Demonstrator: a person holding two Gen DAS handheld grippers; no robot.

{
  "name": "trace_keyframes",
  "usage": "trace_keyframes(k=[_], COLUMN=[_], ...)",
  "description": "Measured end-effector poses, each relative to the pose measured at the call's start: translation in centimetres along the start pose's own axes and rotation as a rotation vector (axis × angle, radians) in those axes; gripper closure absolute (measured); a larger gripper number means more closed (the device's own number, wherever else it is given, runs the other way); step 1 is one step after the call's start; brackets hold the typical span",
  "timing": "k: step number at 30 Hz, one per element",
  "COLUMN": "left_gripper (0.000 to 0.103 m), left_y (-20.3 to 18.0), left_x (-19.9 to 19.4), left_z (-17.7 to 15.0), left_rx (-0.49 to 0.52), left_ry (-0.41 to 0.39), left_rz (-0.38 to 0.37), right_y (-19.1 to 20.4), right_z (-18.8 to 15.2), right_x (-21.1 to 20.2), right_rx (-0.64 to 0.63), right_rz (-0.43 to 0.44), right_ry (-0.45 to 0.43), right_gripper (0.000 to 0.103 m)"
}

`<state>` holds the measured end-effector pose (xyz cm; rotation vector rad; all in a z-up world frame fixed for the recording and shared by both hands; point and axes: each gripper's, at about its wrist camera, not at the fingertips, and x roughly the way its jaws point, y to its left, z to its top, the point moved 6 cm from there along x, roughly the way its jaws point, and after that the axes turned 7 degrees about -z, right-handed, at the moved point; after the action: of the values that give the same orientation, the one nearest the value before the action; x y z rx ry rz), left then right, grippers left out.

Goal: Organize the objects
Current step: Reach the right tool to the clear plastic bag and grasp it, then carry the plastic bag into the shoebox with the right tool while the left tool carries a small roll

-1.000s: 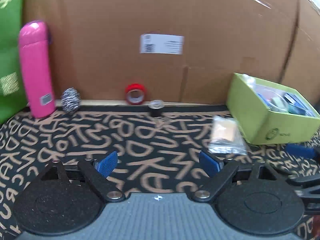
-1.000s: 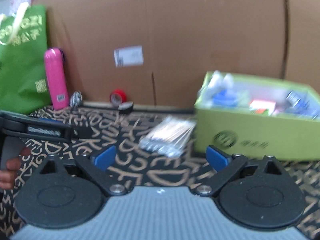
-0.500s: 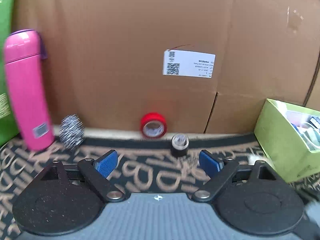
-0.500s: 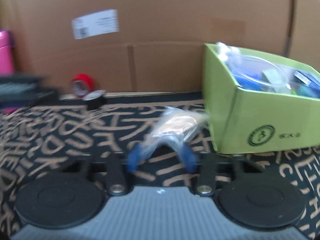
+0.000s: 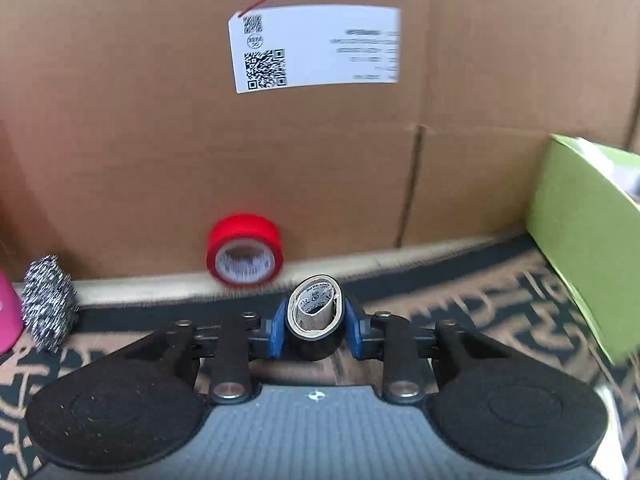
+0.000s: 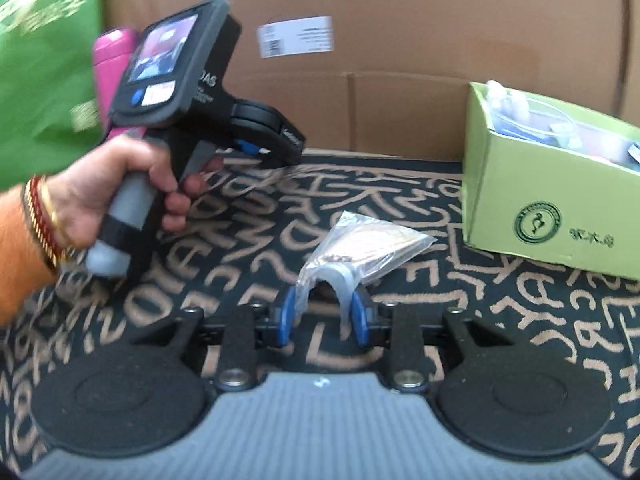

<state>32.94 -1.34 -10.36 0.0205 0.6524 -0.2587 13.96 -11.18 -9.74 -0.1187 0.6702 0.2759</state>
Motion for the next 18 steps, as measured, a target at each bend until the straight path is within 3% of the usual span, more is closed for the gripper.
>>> trace_keyframes(k=[5, 8, 9, 10, 11, 13, 15, 18], left_gripper=[0.072, 0.072, 0.072, 0.066, 0.049, 0.035, 0.035, 0.057], left_y=[-1.6, -2.3, -2.4, -2.5, -2.6, -2.7, -3.4, -4.4], left_x=[-6.4, -9.8, -10.6, -11.3, -11.8, -12.7, -12.3, -11.9], left_z=[-4.7, -6.9, -7.3, -7.6, -7.8, -8.0, -7.7, -7.7], left_rx=[0.056, 0.043, 0.034, 0.027, 0.027, 0.026, 0.052, 0.067], left_ry=[0.023, 0.028, 0.020, 0.007, 0.000, -0.020, -0.026, 0.022], left_rz=[-0.097, -0.150, -0.150, -0.151, -0.149, -0.112, -0.083, -0.102], right_y=[-1.6, -2.5, -2.7, -2.9, -3.0, -3.4, -3.6, -3.5], right_z=[-1.6, -2.1, -2.1, -2.1, -2.1, -2.0, -1.5, -1.0], right_x=[-2.4, -3.8, -4.2, -4.3, -4.3, -3.9, -3.2, -2.5], right_rx=[-0.026, 0.002, 0.020, 0.027, 0.039, 0.080, 0.138, 0.171], right_rz=[0.031, 0.013, 0.003, 0.000, -0.010, -0.035, -0.042, -0.041], right_ry=[0.024, 0.037, 0.029, 0.025, 0.020, 0.028, 0.031, 0.015], right_gripper=[0.073, 0.058, 0.048, 0.042, 0.039, 0.031, 0.028, 0.028])
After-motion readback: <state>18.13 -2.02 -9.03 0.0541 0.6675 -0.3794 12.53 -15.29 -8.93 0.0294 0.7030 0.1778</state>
